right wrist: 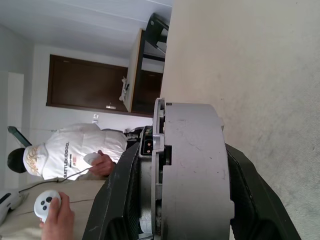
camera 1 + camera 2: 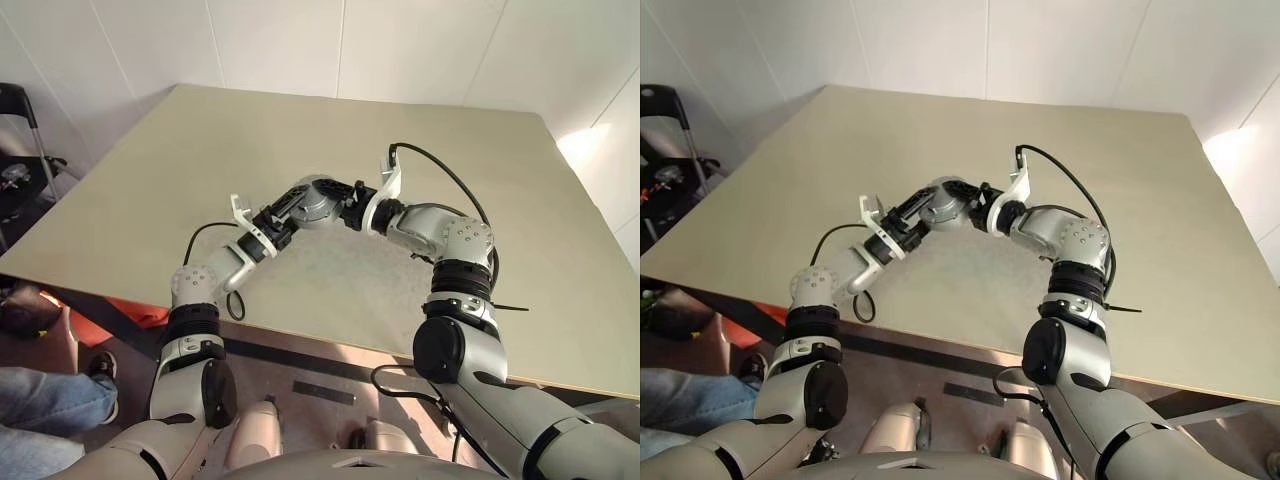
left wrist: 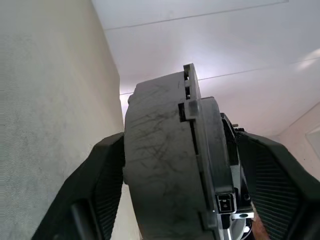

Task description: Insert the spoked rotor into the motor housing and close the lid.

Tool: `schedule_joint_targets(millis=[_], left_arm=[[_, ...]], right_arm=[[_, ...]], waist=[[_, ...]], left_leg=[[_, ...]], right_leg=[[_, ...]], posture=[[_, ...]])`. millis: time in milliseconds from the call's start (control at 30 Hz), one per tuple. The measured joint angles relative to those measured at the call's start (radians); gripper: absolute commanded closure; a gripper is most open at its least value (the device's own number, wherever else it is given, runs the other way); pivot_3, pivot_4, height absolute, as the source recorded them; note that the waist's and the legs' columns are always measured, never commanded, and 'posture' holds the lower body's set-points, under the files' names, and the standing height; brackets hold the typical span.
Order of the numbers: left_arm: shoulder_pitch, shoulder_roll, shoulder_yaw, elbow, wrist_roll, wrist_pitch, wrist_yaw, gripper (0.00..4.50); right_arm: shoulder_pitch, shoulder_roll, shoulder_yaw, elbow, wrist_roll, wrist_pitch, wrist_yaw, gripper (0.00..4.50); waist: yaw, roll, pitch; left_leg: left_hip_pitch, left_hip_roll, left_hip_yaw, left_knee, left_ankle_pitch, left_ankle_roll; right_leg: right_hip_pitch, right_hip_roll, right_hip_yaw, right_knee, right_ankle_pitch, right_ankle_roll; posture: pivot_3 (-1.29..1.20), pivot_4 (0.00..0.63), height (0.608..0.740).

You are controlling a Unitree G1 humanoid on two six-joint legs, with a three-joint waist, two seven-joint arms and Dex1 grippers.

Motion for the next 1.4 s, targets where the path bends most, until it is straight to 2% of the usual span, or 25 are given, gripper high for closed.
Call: schedule_joint_targets(millis=[33, 67, 333, 567, 833, 1000, 1133, 1300, 1400], left_arm=[[0.000, 0.000, 0.004, 0.004, -0.004, -0.002, -0.006, 2.10], [0.000, 0.000, 0.009, 0.006, -0.007, -0.002, -0.012, 2.15], [0.000, 0.000, 0.010, 0.013, -0.004, -0.007, -0.020, 2.15], [0.004, 0.009, -0.012, 0.030, 0.049, -0.032, -0.012, 2.15], [0.033, 0.016, -0.018, 0.024, 0.151, -0.178, 0.001, 2.15], [0.042, 0.061, 0.028, 0.029, 0.207, -0.322, 0.067, 2.15], [0.042, 0.121, 0.094, 0.042, 0.210, -0.365, 0.106, 2.15], [0.042, 0.131, 0.124, 0.093, 0.213, -0.387, 0.141, 2.15], [0.042, 0.125, 0.121, 0.103, 0.218, -0.397, 0.143, 1.30]], right_arm=[[0.001, 0.000, 0.000, 0.000, 0.005, 0.000, 0.004, 2.15], [0.003, 0.001, 0.000, -0.001, 0.010, 0.000, 0.011, 2.15], [0.008, 0.000, 0.015, -0.002, 0.009, -0.015, 0.018, 2.15], [0.036, -0.014, 0.092, -0.025, -0.057, -0.118, 0.036, 0.01], [0.050, -0.075, 0.162, -0.020, -0.201, -0.310, 0.061, 0.01], [0.071, -0.095, 0.175, 0.001, -0.229, -0.335, 0.086, 0.01], [0.079, -0.101, 0.175, 0.005, -0.241, -0.345, 0.100, 0.01], [0.079, -0.094, 0.190, 0.015, -0.246, -0.350, 0.114, 0.01], [0.079, -0.094, 0.202, 0.034, -0.253, -0.352, 0.122, 0.00]], waist=[[0.000, 0.000, 0.000], [0.000, 0.000, 0.000], [0.001, 0.000, 0.000], [0.003, 0.000, 0.000], [0.002, 0.000, 0.000], [-0.004, 0.000, 0.000], [-0.004, 0.000, 0.000], [0.005, -0.001, 0.000], [0.004, -0.002, 0.000]], left_leg=[[0.000, 0.000, 0.000, 0.000, 0.000, 0.000], [0.000, 0.000, 0.000, 0.000, 0.000, 0.000], [0.000, 0.000, 0.000, 0.001, 0.000, 0.000], [0.000, 0.000, 0.000, 0.001, 0.000, 0.000], [0.000, 0.000, 0.000, 0.001, 0.000, 0.000], [0.000, 0.000, 0.000, 0.001, 0.000, 0.000], [0.000, 0.000, 0.000, 0.001, 0.000, 0.000], [0.000, 0.000, -0.001, 0.004, 0.000, 0.000], [-0.001, 0.001, -0.001, 0.006, 0.000, 0.000]], right_leg=[[0.000, 0.000, 0.000, 0.000, 0.000, 0.000], [0.000, 0.000, 0.000, 0.000, 0.000, 0.000], [0.000, 0.000, 0.000, 0.000, 0.000, 0.000], [0.000, 0.000, 0.000, 0.000, 0.000, 0.000], [0.001, 0.000, 0.000, 0.001, 0.001, 0.001], [0.000, 0.000, 0.000, 0.001, 0.001, 0.001], [0.000, 0.000, 0.000, 0.001, 0.001, 0.001], [0.002, 0.000, 0.000, 0.001, 0.001, 0.002], [0.002, 0.000, 0.000, 0.001, 0.003, 0.001]], posture=[[0.00, 0.000, 0.740], [0.00, 0.000, 0.740], [0.00, 0.000, 0.740], [0.00, 0.000, 0.740], [0.00, 0.000, 0.740], [0.00, 0.000, 0.740], [0.00, 0.000, 0.740], [0.00, 0.000, 0.740], [0.00, 0.000, 0.740]])
